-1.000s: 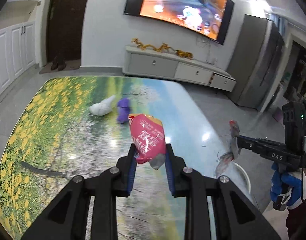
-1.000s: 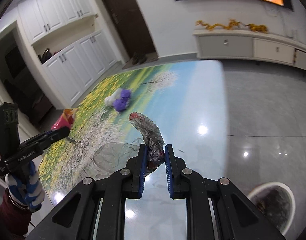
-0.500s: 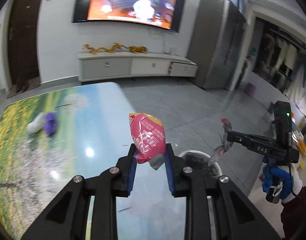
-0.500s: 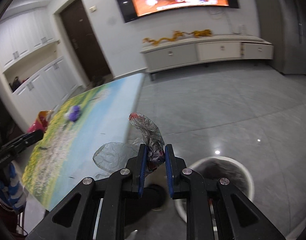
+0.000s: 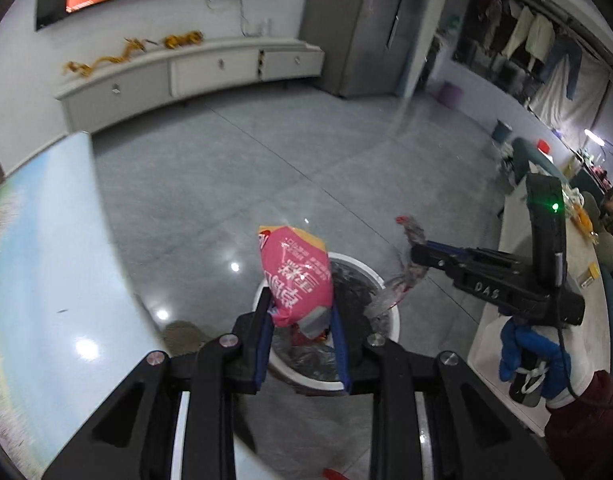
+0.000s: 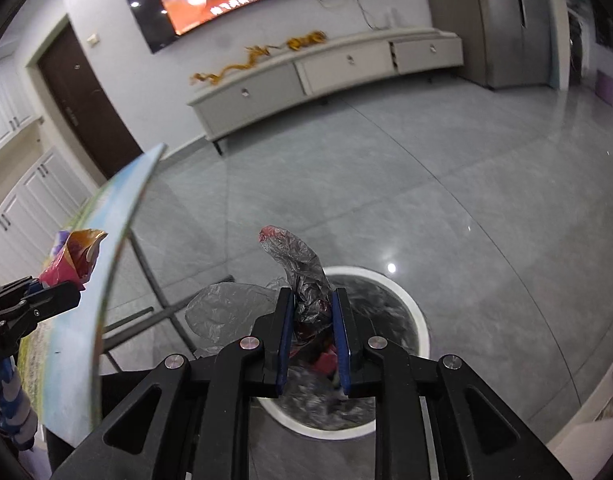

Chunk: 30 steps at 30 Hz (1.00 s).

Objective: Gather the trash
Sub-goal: 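Carry both items over the bin and open both tools to drop them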

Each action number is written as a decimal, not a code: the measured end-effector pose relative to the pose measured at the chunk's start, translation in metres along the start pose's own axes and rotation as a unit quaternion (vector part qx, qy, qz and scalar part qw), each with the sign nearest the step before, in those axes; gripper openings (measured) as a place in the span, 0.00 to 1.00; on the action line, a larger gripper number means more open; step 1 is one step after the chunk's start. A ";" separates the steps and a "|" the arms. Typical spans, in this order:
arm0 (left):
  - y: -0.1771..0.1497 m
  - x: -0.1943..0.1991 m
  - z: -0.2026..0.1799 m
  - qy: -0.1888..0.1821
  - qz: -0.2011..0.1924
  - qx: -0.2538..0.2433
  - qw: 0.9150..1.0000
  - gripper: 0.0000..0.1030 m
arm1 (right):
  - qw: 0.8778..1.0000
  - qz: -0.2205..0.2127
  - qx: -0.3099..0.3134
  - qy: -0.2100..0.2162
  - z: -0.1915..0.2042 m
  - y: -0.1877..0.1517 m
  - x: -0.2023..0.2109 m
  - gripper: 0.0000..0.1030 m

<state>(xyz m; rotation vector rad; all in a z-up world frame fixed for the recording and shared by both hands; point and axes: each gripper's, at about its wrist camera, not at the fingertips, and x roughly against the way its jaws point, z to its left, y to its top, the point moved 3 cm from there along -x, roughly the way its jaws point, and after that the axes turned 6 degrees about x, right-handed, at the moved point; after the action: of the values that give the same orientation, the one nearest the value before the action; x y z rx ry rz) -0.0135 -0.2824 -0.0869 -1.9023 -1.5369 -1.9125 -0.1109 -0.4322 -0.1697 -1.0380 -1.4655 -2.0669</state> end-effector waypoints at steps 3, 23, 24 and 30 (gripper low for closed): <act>0.007 -0.027 -0.009 -0.002 0.019 -0.006 1.000 0.26 | 1.000 0.017 -0.010 -0.002 -0.012 -0.004 -0.017 0.19; 0.017 -0.075 -0.028 -0.005 0.045 -0.005 0.999 0.48 | 0.998 0.045 -0.046 -0.017 -0.042 -0.016 -0.047 0.38; 0.017 -0.071 -0.027 0.004 0.038 -0.007 0.999 0.48 | 0.998 0.043 -0.047 -0.019 -0.042 -0.017 -0.045 0.38; 0.018 -0.038 -0.019 0.065 -0.008 -0.013 0.998 0.48 | 0.998 0.027 -0.046 -0.023 -0.037 -0.012 -0.029 0.41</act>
<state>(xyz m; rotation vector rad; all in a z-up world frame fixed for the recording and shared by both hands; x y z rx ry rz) -0.0070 -0.3260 -0.1007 -1.7420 -1.5018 -2.0274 -0.1130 -0.4647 -0.2063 -1.1554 -1.3600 -2.1026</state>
